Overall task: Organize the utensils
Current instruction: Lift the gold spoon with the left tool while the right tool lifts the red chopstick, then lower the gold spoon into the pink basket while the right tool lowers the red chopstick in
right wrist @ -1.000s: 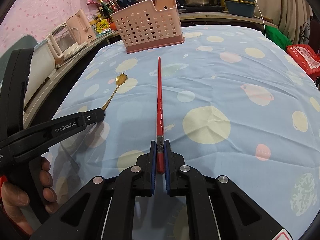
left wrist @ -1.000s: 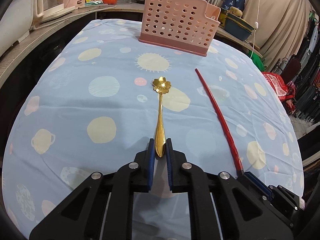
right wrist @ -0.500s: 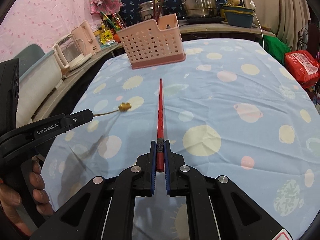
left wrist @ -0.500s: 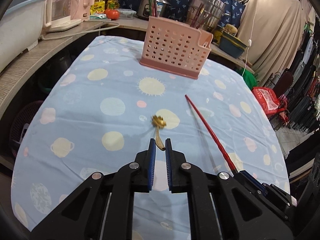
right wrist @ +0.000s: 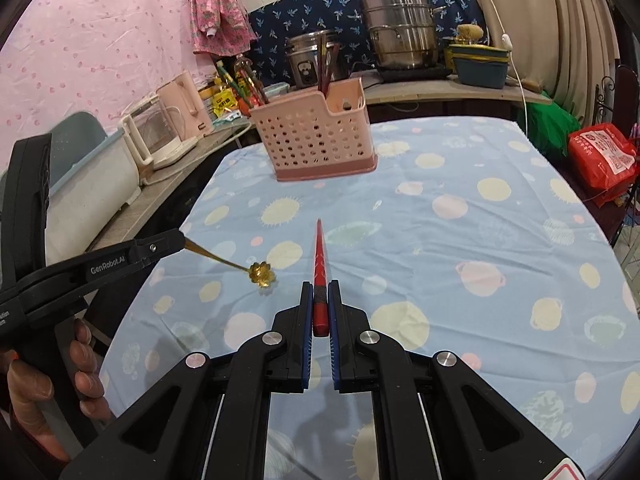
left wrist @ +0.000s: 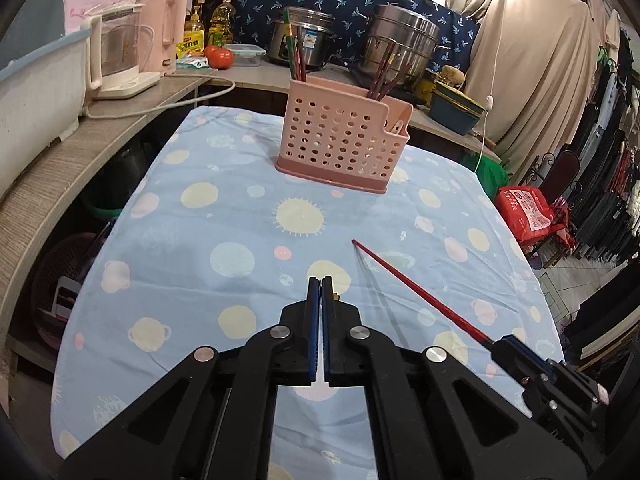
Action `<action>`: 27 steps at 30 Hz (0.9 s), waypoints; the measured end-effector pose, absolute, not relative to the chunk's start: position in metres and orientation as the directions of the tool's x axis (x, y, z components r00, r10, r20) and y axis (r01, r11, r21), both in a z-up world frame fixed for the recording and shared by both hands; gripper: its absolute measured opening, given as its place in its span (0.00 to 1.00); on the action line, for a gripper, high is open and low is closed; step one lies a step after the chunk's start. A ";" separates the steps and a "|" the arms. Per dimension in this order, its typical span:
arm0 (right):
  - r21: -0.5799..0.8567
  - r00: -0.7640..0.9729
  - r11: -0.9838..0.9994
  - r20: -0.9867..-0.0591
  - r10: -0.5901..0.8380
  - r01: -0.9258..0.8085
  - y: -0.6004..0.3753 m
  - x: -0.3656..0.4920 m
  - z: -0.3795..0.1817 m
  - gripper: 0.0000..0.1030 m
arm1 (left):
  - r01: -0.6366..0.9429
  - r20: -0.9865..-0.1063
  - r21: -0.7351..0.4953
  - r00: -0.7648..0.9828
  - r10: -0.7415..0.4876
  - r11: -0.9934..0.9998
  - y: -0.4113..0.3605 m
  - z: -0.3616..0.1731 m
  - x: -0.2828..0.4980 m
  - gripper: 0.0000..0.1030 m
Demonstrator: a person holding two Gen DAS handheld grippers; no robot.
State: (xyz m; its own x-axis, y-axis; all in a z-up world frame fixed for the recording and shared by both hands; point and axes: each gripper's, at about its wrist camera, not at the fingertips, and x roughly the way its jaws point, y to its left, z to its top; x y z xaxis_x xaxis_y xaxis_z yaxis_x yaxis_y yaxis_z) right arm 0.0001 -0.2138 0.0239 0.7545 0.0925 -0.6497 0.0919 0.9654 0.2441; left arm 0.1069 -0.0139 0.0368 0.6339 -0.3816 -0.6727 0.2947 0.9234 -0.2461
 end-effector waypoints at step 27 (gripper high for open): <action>0.243 0.877 0.968 -0.477 0.056 0.070 -0.263 0.102 0.165 0.07 | 0.358 -0.556 -0.146 0.742 -0.376 0.922 -0.050 0.159 0.163 0.01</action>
State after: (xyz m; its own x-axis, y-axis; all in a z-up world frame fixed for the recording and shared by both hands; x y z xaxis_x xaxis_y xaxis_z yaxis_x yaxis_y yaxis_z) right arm 0.1021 -0.2633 0.1649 0.8773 0.0560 -0.4766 0.0701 0.9675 0.2428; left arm 0.1626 -0.0497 0.1588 0.7416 -0.3756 -0.5559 0.3576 0.9224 -0.1462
